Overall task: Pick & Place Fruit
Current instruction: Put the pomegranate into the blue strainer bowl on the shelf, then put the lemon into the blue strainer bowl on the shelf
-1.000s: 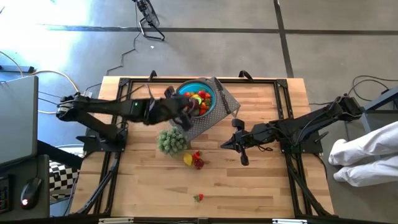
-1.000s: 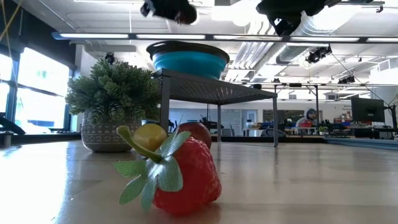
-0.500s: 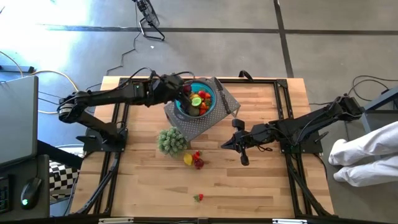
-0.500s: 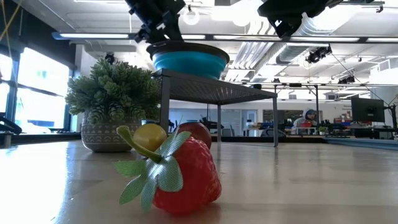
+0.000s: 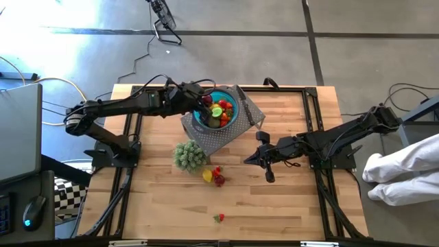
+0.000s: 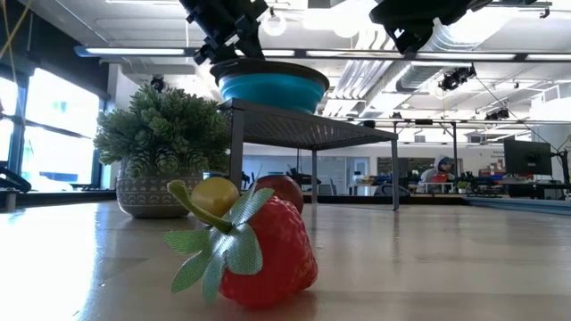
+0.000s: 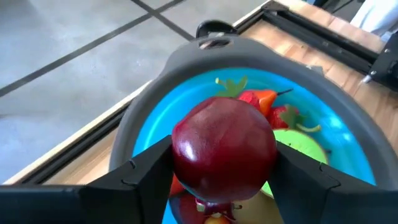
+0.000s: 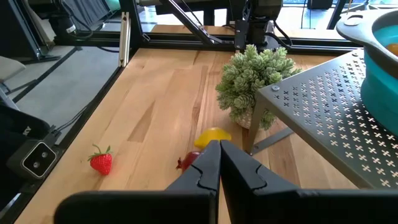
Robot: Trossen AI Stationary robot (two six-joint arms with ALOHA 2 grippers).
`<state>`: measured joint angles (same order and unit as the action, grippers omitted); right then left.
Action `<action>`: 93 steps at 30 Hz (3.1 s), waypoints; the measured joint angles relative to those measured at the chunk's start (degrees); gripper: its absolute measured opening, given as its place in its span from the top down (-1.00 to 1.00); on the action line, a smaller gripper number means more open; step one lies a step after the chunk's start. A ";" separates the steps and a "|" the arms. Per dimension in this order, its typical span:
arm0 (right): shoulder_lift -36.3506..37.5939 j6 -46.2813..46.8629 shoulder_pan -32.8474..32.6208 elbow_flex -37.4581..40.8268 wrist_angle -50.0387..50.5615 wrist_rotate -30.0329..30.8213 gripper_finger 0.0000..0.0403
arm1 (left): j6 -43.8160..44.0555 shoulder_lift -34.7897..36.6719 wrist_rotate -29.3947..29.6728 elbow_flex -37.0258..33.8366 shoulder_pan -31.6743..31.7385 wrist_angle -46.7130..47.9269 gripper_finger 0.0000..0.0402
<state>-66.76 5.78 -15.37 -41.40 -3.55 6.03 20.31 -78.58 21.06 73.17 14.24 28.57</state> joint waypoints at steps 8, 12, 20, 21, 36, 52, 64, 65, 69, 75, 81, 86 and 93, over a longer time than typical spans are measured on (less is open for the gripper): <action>0.00 0.00 0.00 0.00 -0.02 0.00 0.98 | -0.38 -0.96 -0.05 -0.11 0.00 0.28 -0.39; 0.00 0.00 0.00 0.02 -0.02 0.00 0.98 | -0.47 -0.56 -0.05 -0.02 0.00 0.24 -0.41; 0.00 0.00 0.02 0.00 -0.13 -0.03 0.98 | -0.49 1.11 -1.56 -0.02 0.00 1.29 -0.22; 0.00 0.03 0.00 0.00 -0.12 -0.03 0.98 | -0.50 1.21 -1.85 -0.02 0.00 1.44 -0.15; 0.00 0.22 0.00 0.00 -0.13 -0.03 0.99 | -2.04 1.24 -6.86 -0.02 0.00 2.49 0.76; 0.00 3.40 0.01 0.00 -0.56 0.02 0.99 | -13.76 12.48 -9.43 -8.67 -10.28 -5.31 0.98; 0.00 3.04 0.02 0.00 -1.92 3.01 0.99 | -18.59 25.41 -8.94 -27.50 -30.13 -20.21 0.98; 0.00 3.04 0.02 0.00 -1.92 3.01 0.99 | -18.49 25.39 -8.36 -28.22 -31.52 -21.14 0.98; 0.00 3.04 0.00 0.00 -2.41 3.03 0.98 | -15.64 24.53 -2.88 -29.66 -37.16 -22.21 0.98; 0.00 3.32 0.02 0.00 -2.52 3.02 0.98 | -9.67 20.37 7.72 -29.81 -45.01 -22.49 0.98; 0.00 3.39 0.00 0.00 -2.76 3.03 0.98 | -1.46 15.22 13.30 -29.79 -50.98 -22.88 0.98; 0.00 3.43 0.01 0.00 -3.64 3.03 0.98 | 6.26 11.63 15.81 -29.79 -54.34 -23.00 0.98; 2.47 1.68 -0.29 0.02 0.60 1.93 0.98 | 12.23 7.64 18.25 -29.79 -56.41 -23.04 0.98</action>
<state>-64.30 7.46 -15.66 -41.39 -2.95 7.96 32.54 -70.94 39.31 43.38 -42.17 5.52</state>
